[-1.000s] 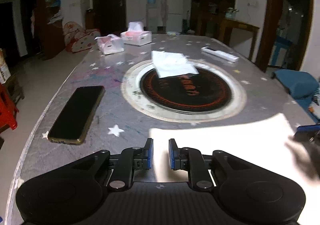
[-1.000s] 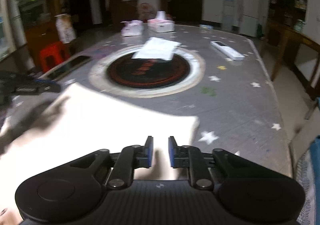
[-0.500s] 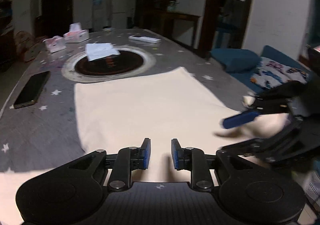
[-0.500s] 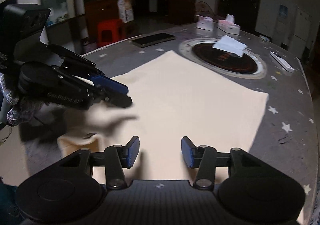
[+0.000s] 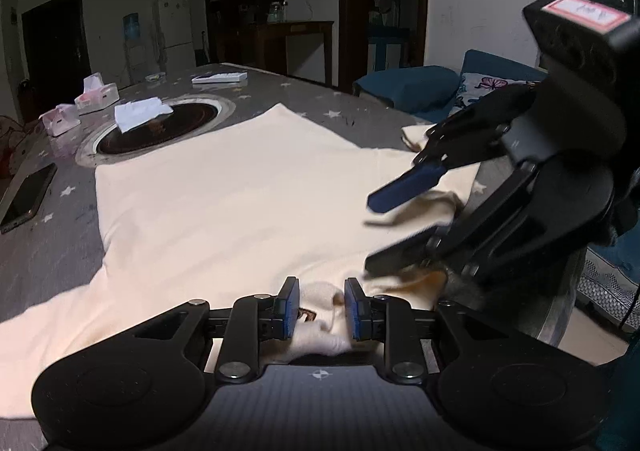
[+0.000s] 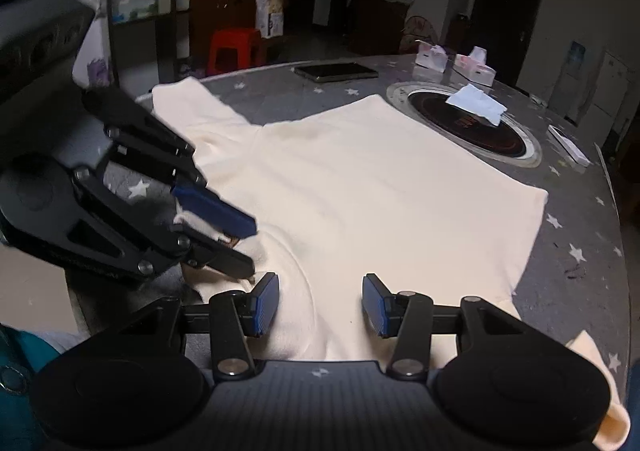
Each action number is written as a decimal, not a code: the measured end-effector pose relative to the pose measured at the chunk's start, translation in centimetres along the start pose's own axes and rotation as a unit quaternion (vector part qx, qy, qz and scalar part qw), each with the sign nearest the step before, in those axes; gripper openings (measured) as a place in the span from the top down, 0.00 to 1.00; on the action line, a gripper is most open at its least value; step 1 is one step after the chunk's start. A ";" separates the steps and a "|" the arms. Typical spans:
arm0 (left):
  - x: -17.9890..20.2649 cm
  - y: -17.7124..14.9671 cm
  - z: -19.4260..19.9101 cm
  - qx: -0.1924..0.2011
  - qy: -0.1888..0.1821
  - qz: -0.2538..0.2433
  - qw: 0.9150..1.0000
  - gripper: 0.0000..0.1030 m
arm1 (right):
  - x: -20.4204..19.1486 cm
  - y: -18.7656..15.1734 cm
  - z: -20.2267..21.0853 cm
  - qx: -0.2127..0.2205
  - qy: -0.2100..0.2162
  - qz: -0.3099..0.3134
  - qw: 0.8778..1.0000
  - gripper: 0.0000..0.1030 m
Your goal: Fold clothes
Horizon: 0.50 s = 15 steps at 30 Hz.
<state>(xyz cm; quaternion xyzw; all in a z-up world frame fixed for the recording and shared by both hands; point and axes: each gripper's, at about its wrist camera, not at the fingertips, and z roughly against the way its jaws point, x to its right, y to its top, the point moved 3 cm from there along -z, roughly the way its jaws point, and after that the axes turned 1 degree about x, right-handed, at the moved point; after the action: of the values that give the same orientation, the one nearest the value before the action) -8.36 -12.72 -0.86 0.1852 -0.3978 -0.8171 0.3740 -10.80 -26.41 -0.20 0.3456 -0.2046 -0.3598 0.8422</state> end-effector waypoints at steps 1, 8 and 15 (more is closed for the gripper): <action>0.0 0.0 0.0 0.001 0.000 0.002 1.000 0.74 | 0.3 -0.1 0.0 -0.001 0.000 -0.012 1.000 0.55; -0.1 -0.1 0.0 0.003 0.001 0.007 1.000 0.74 | 3.5 -1.3 2.0 0.019 -0.013 -0.107 0.994 0.55; -0.2 -0.2 0.1 0.004 0.002 0.017 1.000 0.73 | 10.4 -3.4 2.3 0.017 -0.069 -0.210 0.975 0.55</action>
<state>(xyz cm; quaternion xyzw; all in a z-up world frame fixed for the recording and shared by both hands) -8.35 -12.47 -0.96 0.1816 -0.4033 -0.8086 0.3879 -6.92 -36.86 -0.15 0.3690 -0.1913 -0.5482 0.7257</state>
